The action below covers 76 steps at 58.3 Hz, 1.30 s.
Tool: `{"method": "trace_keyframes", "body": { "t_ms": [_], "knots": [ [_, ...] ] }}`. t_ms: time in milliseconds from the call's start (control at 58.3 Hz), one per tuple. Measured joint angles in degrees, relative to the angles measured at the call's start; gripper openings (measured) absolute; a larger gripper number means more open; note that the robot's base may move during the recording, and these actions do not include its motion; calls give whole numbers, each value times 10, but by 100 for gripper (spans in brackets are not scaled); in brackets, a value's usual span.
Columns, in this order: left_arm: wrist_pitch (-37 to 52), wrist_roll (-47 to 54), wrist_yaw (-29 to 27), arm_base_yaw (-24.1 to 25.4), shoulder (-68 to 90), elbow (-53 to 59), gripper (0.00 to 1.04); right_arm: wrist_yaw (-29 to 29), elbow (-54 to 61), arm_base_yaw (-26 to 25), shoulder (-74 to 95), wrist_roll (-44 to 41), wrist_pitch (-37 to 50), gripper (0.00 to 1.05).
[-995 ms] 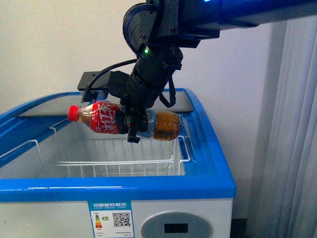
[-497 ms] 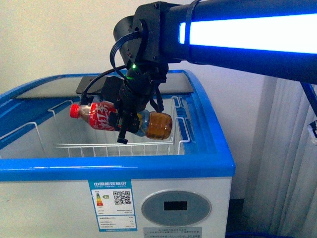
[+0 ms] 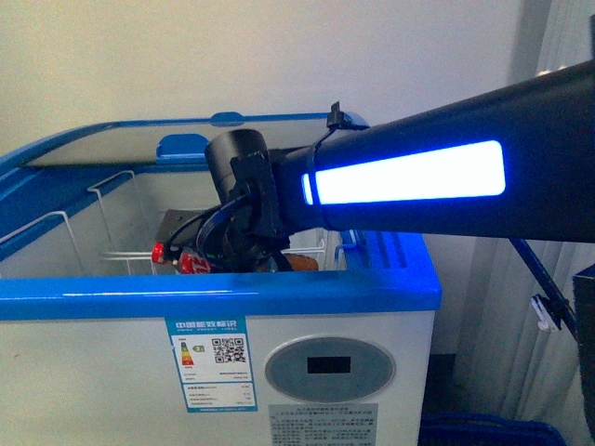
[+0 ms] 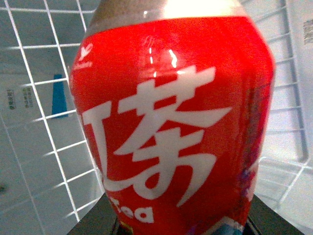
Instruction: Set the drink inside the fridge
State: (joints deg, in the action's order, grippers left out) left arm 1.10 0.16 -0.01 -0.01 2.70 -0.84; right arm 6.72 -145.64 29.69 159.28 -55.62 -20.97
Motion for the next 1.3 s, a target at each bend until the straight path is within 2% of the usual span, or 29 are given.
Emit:
{"method": "trace_keyframes", "body": {
  "t_ms": [240,360,412,566,652,806,926,977,1097,1235,1303],
  "knots": [
    [-9,0,0,0,-23,0,3,4,70,0,-18,10,37,37],
    [-10,0,0,0,-23,0,3,7,76,0,-23,12,38,52],
    [-10,0,0,0,-23,0,3,4,76,0,-24,13,38,63],
    [-10,0,0,0,-23,0,3,-8,73,0,-33,17,38,82],
    [-10,0,0,0,-23,0,3,-20,51,-4,-47,22,39,98],
    [-10,0,0,0,-23,0,3,-71,30,-20,-109,67,10,97],
    [-10,0,0,0,-23,0,3,-153,91,-35,-193,139,-11,97],
    [-10,0,0,0,-23,0,3,-171,119,-44,-227,167,3,97],
    [-10,0,0,0,-23,0,3,-155,170,-68,-290,235,62,97],
    [-10,0,0,0,-23,0,3,-41,293,-134,-412,377,113,97],
    [-10,0,0,0,-23,0,3,-24,407,-161,-501,436,134,97]
  ]
}}
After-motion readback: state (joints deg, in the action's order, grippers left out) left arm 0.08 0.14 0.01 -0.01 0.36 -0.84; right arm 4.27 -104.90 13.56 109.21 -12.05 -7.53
